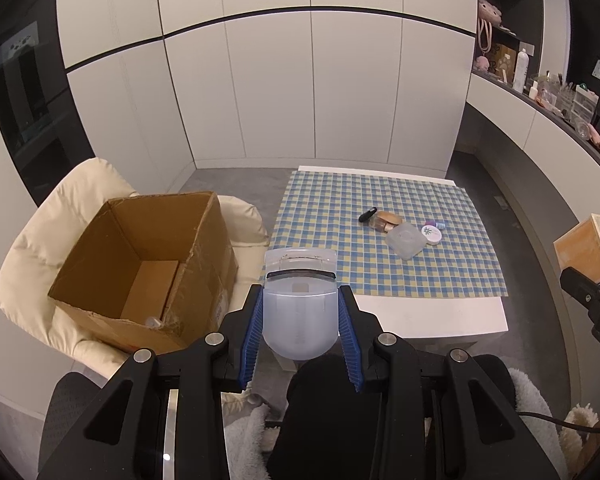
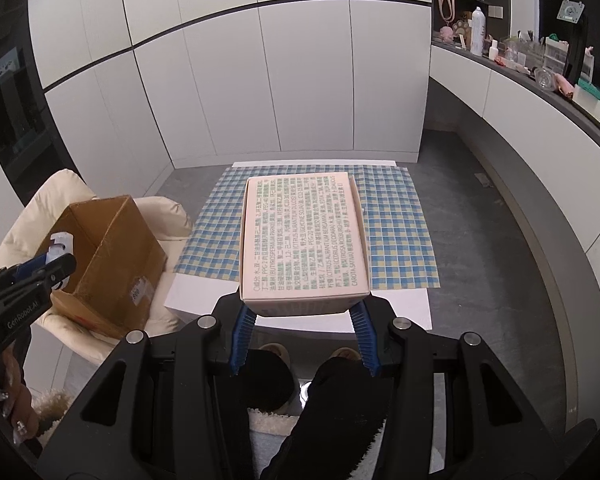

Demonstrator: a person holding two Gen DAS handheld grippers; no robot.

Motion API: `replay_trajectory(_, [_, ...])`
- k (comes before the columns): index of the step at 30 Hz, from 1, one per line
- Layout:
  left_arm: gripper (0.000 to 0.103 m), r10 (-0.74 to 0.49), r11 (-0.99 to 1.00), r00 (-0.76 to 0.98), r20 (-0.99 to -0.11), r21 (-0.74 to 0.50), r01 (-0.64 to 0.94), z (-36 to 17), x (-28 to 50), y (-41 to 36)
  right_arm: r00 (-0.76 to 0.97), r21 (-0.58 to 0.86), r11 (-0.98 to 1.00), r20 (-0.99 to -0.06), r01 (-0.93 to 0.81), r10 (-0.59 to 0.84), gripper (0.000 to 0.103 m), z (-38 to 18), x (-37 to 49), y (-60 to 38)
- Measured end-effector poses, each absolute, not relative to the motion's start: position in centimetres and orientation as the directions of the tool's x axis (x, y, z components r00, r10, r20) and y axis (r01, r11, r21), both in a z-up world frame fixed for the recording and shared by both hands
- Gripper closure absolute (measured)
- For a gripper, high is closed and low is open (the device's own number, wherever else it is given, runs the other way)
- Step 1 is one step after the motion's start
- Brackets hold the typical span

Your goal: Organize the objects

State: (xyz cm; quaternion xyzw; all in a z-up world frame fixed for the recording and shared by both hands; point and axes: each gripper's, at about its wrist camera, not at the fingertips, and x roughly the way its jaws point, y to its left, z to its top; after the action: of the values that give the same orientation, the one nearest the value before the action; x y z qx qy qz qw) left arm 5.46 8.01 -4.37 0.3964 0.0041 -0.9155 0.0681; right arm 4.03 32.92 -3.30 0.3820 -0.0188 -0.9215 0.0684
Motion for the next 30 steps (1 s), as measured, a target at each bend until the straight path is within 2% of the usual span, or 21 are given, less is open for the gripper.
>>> replay_trajectory(14, [0.067, -0.206, -0.966, -0.653, -0.729, 0.046, 0.254, -4.6, 7.1, 3.4, -0.686, 0.095, -0.966, -0.688, 0.241, -0.239, 0.057, -3.1, 2.6, 28.5])
replay_trajectory(30, [0.067, -0.323, -0.897, -0.594, -0.737, 0.038, 0.441, -5.1, 10.3, -4.3, -0.617, 0.081, -0.881, -0.683, 0.466, -0.39, 0.057, -3.1, 1.4, 18.3])
